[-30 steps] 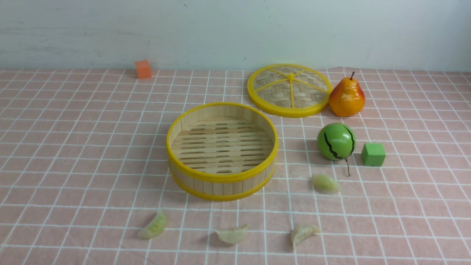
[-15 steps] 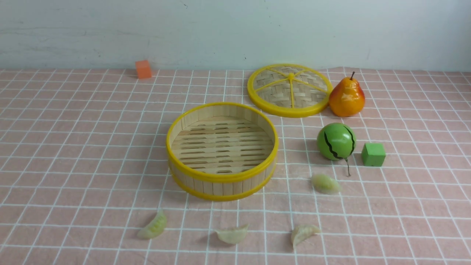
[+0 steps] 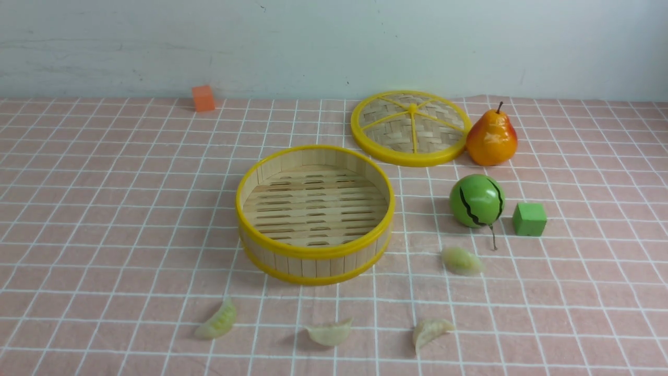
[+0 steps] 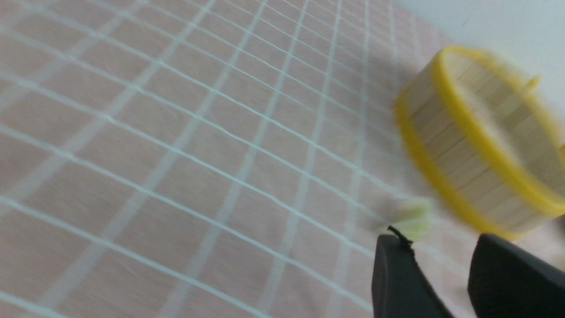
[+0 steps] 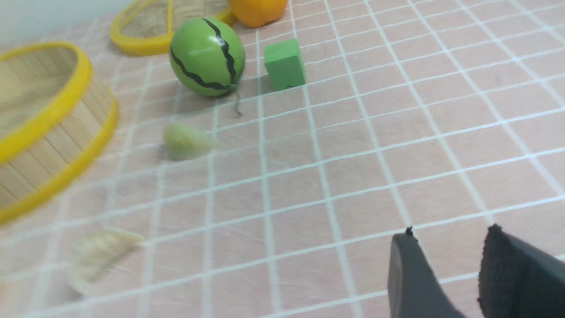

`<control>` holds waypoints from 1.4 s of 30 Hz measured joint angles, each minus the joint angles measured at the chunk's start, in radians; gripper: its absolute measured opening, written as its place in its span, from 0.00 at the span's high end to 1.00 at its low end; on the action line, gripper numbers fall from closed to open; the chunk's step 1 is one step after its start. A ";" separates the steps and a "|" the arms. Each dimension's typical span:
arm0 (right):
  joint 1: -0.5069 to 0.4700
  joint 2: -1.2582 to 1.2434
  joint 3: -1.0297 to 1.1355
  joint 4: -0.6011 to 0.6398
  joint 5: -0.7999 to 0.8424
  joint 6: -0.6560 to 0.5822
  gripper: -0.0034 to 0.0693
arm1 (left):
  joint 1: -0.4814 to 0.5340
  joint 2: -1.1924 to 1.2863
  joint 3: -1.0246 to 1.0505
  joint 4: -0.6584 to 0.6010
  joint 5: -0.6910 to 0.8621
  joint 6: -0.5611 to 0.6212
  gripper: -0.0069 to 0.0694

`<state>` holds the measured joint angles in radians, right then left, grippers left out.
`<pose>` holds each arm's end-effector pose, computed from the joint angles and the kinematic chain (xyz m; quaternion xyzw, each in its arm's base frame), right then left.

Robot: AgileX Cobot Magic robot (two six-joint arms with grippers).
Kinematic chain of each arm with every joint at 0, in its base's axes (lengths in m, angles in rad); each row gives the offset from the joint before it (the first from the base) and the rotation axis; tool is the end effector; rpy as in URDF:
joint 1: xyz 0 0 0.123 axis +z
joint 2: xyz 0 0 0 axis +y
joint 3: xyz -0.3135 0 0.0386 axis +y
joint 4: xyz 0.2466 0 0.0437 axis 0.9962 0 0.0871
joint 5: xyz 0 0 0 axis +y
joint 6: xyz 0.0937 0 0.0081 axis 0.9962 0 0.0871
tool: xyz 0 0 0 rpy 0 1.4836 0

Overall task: Put the dumplings into the steamer on the table with the pink tablecloth.
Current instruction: 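Reach for and grasp a dumpling on the table with the left gripper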

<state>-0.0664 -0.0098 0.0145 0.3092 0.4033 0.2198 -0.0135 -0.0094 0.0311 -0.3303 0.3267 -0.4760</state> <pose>0.0227 0.0098 0.1731 0.1930 0.7818 0.1758 0.5663 0.0242 -0.0101 0.1742 -0.2683 0.7406 -0.2782 0.5497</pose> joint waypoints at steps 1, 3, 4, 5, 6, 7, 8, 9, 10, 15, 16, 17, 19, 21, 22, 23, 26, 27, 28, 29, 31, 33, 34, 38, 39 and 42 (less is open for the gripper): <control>0.000 0.000 0.000 0.148 0.011 0.096 0.62 | 0.000 0.000 0.000 -0.230 -0.013 -0.142 0.60; 0.000 0.000 0.003 0.324 0.029 0.194 0.62 | 0.000 0.000 0.000 -0.395 -0.018 -0.240 0.60; 0.000 0.000 0.006 0.385 0.035 0.225 0.62 | 0.000 0.000 0.000 -0.442 -0.021 -0.287 0.60; 0.000 0.000 0.010 0.527 0.049 0.285 0.62 | 0.000 0.000 0.000 -0.518 -0.024 -0.321 0.60; 0.000 0.000 0.010 0.569 0.052 0.293 0.62 | 0.000 0.000 0.000 -0.552 -0.022 -0.333 0.60; 0.000 0.000 0.010 0.586 0.052 0.292 0.62 | 0.000 0.000 0.000 -0.566 -0.021 -0.339 0.60; 0.000 0.000 0.010 0.593 0.055 0.278 0.62 | 0.000 0.000 0.000 -0.577 -0.021 -0.344 0.60; 0.000 0.000 0.010 0.583 0.063 0.238 0.62 | 0.000 0.000 0.000 -0.586 -0.019 -0.349 0.60; 0.000 0.000 0.010 0.581 0.064 0.231 0.62 | 0.000 0.000 0.000 -0.586 -0.018 -0.349 0.60; 0.000 0.000 0.010 0.514 0.057 0.083 0.62 | 0.000 0.000 0.000 -0.601 0.064 -0.292 0.60; 0.000 0.000 0.010 0.514 0.056 0.056 0.62 | 0.000 0.000 -0.009 -0.601 0.091 -0.252 0.60; 0.000 0.000 0.010 0.515 0.056 0.029 0.62 | 0.000 0.000 -0.022 -0.601 0.119 -0.188 0.60; 0.000 0.000 0.010 0.523 0.056 -0.019 0.62 | 0.000 0.000 -0.081 -0.597 0.181 -0.034 0.60; 0.000 0.000 -0.006 0.546 0.061 -0.099 0.62 | 0.000 0.000 -0.179 -0.583 0.227 0.154 0.61; 0.000 0.000 -0.025 0.555 0.060 -0.139 0.63 | 0.000 0.000 -0.225 -0.567 0.244 0.219 0.62; 0.000 0.000 -0.048 0.561 0.055 -0.178 0.64 | 0.000 0.007 -0.310 -0.524 0.281 0.303 0.66; 0.000 0.040 -0.124 0.564 0.042 -0.275 0.75 | 0.000 0.091 -0.462 -0.372 0.382 0.364 0.76; 0.000 0.084 -0.164 0.563 0.039 -0.319 0.82 | 0.000 0.153 -0.538 -0.256 0.451 0.369 0.82; 0.000 0.122 -0.194 0.561 0.038 -0.348 0.87 | 0.000 0.198 -0.586 -0.189 0.486 0.369 0.85; 0.000 0.144 -0.209 0.559 0.038 -0.364 0.90 | 0.000 0.220 -0.610 -0.155 0.521 0.368 0.88; 0.000 0.238 -0.277 0.543 0.038 -0.430 0.96 | -0.006 0.312 -0.708 -0.032 0.602 0.357 0.93; 0.000 0.366 -0.379 0.520 0.054 -0.532 0.98 | -0.024 0.390 -0.804 0.094 0.684 0.343 0.93; 0.009 0.479 -0.450 0.507 0.080 -0.600 0.98 | -0.062 0.462 -0.869 0.183 0.750 0.334 0.93; 0.085 0.667 -0.571 0.488 0.174 -0.686 0.98 | -0.165 0.591 -0.964 0.293 0.875 0.327 0.93; 0.132 0.752 -0.620 0.474 0.245 -0.706 0.98 | -0.208 0.653 -0.990 0.330 0.913 0.326 0.93; 0.239 0.943 -0.726 0.406 0.410 -0.730 0.98 | -0.272 0.801 -1.019 0.364 0.920 0.307 0.93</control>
<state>0.1727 0.9337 -0.7116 0.7147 0.8138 -0.5102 -0.2852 0.7911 -0.9874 0.0336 1.2469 -0.1691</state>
